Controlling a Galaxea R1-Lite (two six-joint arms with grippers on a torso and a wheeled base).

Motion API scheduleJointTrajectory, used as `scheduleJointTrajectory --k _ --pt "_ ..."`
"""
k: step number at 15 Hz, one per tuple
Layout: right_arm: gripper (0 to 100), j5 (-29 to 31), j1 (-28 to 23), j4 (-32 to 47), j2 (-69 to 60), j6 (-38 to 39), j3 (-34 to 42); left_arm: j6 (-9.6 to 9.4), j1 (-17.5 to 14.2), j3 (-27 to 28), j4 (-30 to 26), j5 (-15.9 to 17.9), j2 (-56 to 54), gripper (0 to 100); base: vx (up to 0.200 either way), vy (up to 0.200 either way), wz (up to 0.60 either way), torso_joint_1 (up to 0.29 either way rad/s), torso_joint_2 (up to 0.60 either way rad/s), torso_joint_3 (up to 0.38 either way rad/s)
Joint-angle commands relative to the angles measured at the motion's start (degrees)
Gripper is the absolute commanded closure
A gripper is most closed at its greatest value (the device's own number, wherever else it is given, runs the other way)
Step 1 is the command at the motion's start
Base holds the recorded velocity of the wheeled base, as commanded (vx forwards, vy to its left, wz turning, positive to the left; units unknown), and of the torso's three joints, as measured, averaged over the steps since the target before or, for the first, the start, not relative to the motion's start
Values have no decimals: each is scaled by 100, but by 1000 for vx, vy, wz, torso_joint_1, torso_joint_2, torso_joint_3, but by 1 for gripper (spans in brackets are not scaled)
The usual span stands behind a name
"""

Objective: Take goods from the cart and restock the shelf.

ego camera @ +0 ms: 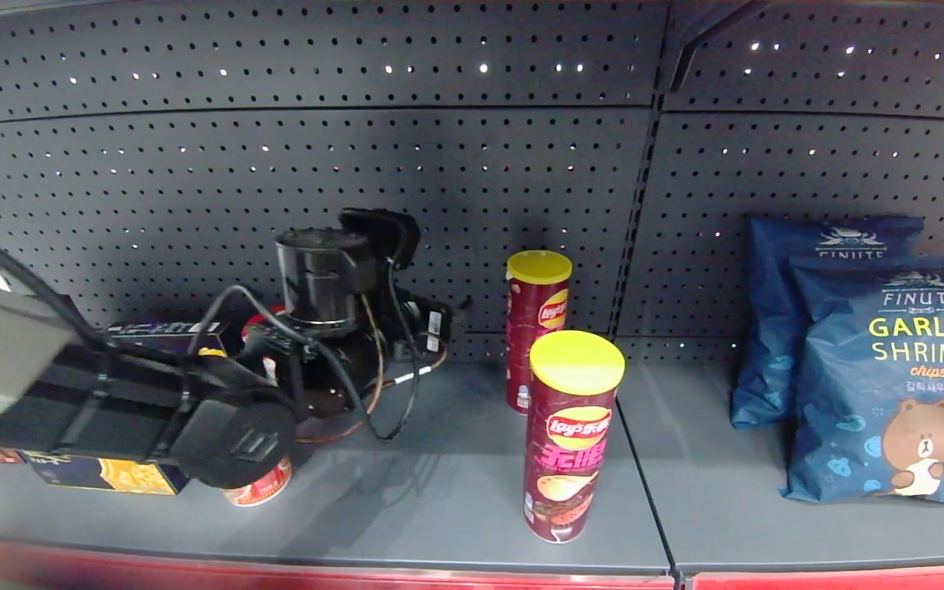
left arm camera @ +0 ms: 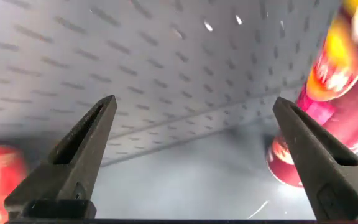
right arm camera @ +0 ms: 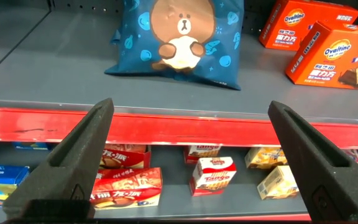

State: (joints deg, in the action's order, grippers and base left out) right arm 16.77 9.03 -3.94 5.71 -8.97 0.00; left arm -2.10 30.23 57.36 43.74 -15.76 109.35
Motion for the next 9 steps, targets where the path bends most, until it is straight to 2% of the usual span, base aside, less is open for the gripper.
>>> scheduleJointTrajectory --k 1,2,3,4,6,8,9 --pt "0 1 2 -2 10 1 0 -1 -149 -664 -208 -41 -1425 0 0 0 0 0 0 0" --pt "0 1 2 -2 1 10 -9 -1 -149 -1113 -208 -41 -2084 0 0 0 0 0 0 0" --pt "0 1 2 -2 1 18 0 -124 -149 -1447 -313 -94 -2814 0 0 0 0 0 0 0" --pt "0 1 2 -2 1 18 0 -221 -176 -1552 -480 -217 -3288 0 0 0 0 0 0 0" --pt "0 -16 2 -2 10 1 0 -256 -255 -1622 -1166 -419 -4282 0 0 0 0 0 0 0" --pt "0 -148 2 -11 1 -34 0 -335 -140 -1807 -1755 -929 -5073 0 0 0 0 0 0 0" --pt "0 -25 2 -11 1 -52 -18 -537 -132 -1842 -1966 -1184 -5459 0 0 0 0 0 0 0"
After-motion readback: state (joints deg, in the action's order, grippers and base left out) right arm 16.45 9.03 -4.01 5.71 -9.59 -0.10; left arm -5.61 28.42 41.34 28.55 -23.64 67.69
